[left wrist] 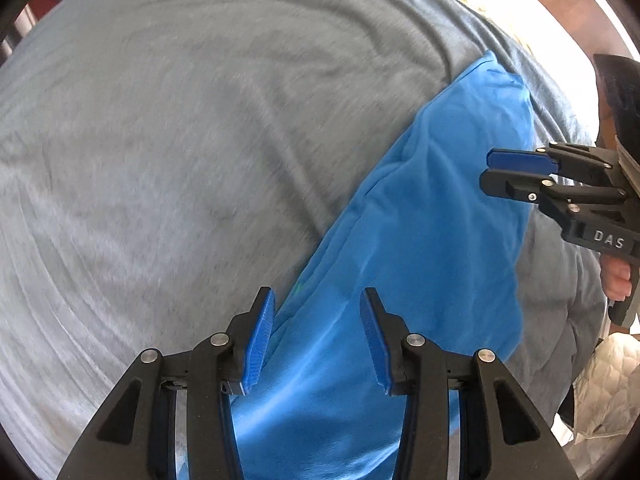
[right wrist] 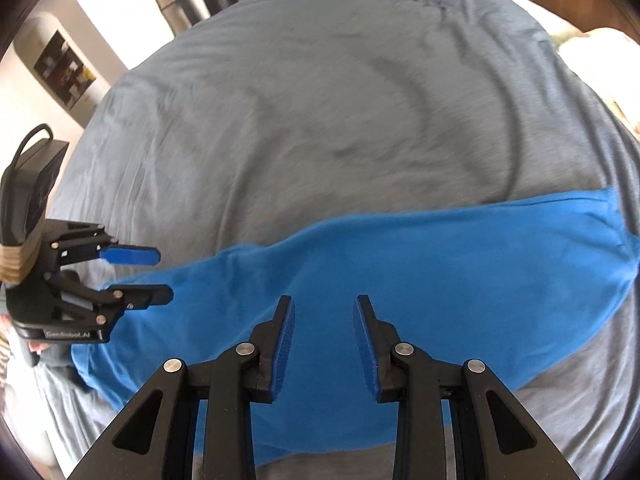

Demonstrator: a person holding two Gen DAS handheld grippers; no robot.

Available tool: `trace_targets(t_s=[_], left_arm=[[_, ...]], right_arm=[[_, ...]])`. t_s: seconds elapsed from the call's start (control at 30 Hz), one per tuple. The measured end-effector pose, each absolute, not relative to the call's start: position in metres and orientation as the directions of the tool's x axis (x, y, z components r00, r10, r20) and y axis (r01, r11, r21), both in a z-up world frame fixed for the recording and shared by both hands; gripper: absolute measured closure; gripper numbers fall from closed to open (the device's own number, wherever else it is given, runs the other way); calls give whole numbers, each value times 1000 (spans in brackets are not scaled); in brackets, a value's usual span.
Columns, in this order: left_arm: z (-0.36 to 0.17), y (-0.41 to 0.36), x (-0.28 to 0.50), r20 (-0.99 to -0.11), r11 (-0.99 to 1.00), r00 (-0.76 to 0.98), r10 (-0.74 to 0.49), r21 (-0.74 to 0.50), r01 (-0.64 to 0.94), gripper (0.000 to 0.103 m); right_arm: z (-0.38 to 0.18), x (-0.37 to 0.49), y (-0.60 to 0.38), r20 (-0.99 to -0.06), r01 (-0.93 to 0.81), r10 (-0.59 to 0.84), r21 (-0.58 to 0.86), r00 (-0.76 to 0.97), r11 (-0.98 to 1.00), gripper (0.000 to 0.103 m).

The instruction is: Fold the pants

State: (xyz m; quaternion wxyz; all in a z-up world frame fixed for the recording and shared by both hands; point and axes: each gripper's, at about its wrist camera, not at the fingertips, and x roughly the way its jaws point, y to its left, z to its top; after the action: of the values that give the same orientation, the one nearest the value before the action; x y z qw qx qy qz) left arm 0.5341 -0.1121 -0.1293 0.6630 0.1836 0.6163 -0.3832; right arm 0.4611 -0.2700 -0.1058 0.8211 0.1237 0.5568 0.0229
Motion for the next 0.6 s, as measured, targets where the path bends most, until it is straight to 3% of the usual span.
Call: trace_targets(t_s=[0.07, 0.1, 0.2, 0.33, 0.6], left_arm=[[-136, -108, 535, -957, 645, -68, -281, -240, 726, 64], [-138, -105, 534, -956, 649, -66, -286, -244, 721, 80], [-135, -96, 531, -950, 661, -38, -311, -245, 709, 90], [-124, -84, 528, -955, 680, 24, -295, -193, 707, 90], [-142, -79, 537, -956, 720, 5, -295, -219, 659, 89]], right_arm=[[-108, 462, -263, -909, 94, 177, 228, 377, 969, 71], [-110, 463, -260, -910, 92, 175, 224, 375, 970, 71], [-113, 470, -256, -910, 105, 177, 231, 374, 967, 71], [-112, 474, -253, -907, 122, 172, 234, 385, 964, 71], [-129, 496, -244, -905, 125, 177, 242, 387, 962, 71]])
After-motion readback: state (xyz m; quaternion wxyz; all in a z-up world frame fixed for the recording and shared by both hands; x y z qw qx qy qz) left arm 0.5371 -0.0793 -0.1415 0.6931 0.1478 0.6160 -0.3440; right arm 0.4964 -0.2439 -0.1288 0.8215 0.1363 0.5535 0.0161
